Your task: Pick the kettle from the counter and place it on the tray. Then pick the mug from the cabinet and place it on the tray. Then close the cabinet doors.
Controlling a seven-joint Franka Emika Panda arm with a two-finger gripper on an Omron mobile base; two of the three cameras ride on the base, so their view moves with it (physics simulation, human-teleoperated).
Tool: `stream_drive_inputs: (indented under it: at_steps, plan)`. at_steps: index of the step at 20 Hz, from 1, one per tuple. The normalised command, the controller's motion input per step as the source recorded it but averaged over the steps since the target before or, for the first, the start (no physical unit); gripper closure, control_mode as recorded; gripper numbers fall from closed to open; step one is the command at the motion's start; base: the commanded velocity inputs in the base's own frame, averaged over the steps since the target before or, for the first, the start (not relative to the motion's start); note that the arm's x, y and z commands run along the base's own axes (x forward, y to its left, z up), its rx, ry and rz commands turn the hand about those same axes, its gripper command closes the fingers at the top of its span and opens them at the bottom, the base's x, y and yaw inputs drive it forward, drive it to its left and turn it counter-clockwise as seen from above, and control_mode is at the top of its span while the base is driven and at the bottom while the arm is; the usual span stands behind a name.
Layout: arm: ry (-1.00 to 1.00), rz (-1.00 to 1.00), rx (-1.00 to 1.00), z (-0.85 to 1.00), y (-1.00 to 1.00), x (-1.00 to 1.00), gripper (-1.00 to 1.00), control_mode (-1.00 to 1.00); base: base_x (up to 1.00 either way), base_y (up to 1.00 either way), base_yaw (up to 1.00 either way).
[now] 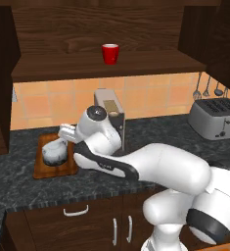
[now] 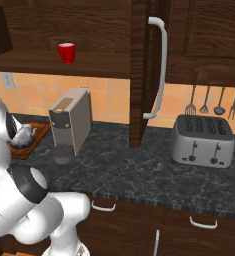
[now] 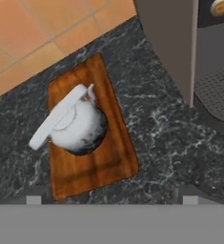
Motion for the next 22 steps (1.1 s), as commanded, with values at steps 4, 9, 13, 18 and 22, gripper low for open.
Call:
stream_drive_inputs:
  at_steps: [4,9,13,18,22]
  plan:
    - [0.0,0.19,0.0,0.53,-0.2,-0.42,-1.0,-1.0,0.0,0.0,0.0]
    - [0.0,-0.05,-0.06,0.85,-0.02,-0.3,-1.0,-1.0,0.0,0.0,0.0]
    - [0.07,-0.04,-0.12,0.66,-0.37,-0.02,-1.0,-1.0,0.0,0.0,0.0]
    - [0.0,0.07,-0.01,0.05,-0.42,0.0,-1.0,-1.0,0.0,0.0,0.0]
    - [-0.03,0.09,-0.07,0.52,-0.58,0.0,-1.0,-1.0,0.0,0.0,0.0]
